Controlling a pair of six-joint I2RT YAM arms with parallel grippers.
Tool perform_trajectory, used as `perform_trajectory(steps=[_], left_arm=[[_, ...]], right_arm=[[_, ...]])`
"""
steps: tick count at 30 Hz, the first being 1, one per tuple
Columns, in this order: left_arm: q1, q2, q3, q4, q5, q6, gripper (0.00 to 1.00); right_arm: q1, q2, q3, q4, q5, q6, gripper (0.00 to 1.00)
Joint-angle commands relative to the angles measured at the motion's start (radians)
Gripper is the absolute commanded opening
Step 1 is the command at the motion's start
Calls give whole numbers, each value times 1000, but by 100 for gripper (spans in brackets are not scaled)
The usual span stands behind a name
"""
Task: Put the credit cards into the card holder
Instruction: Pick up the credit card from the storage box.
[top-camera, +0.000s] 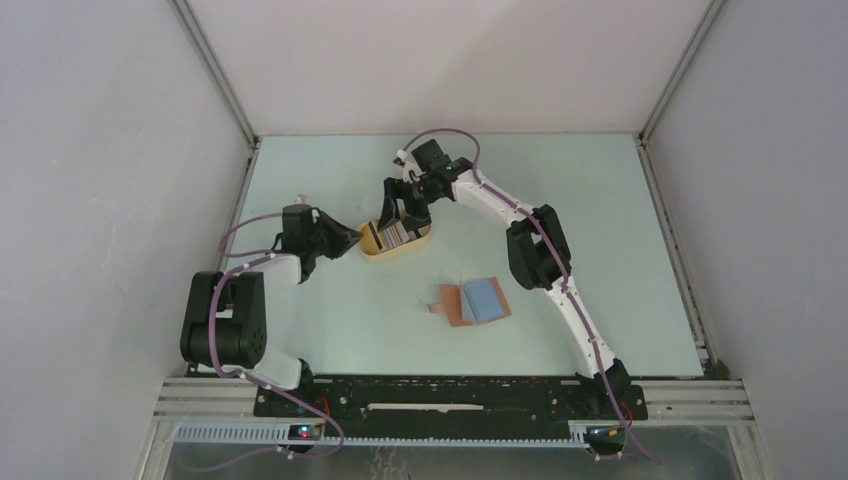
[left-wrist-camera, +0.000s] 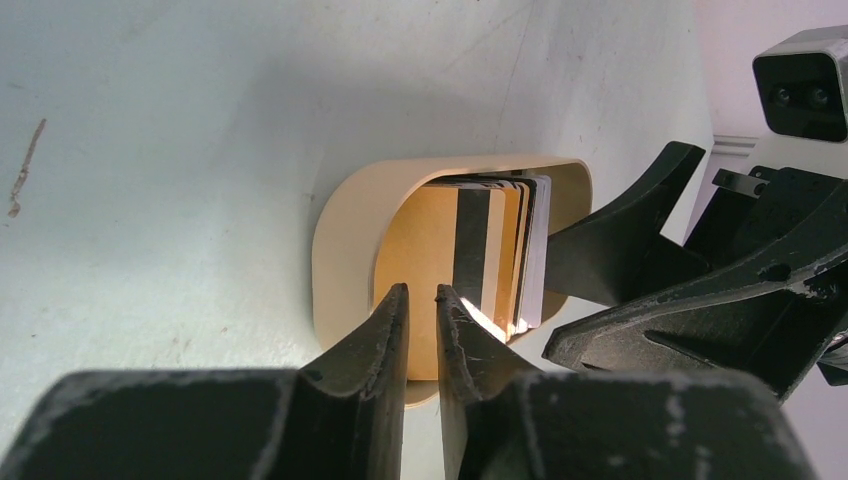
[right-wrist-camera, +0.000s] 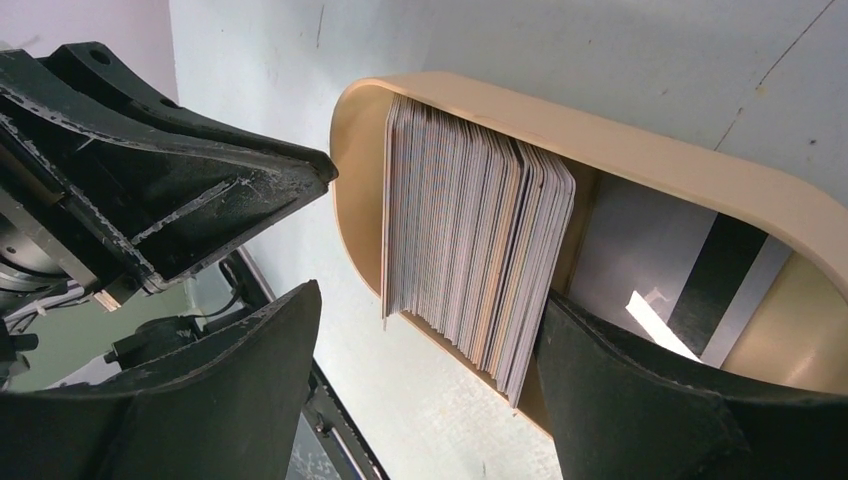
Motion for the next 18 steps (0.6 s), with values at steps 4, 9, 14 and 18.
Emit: perform_trajectory(steps=[4,9,14,18], left_arm=[[-7,1,70,12,23,28,20],[-7,-2,67,12,22,29,20],[-7,-5,67,11,23,31,20],[-7,-4,67,12,23,33,20]], right_arm=[[-3,-2,25,0,-71,-1,82],[-15,-25,15,-1,-77,-12,77],[-28,-35,6,0,-80,-12,73],[-38,-33,1,1,-88,-11,69]])
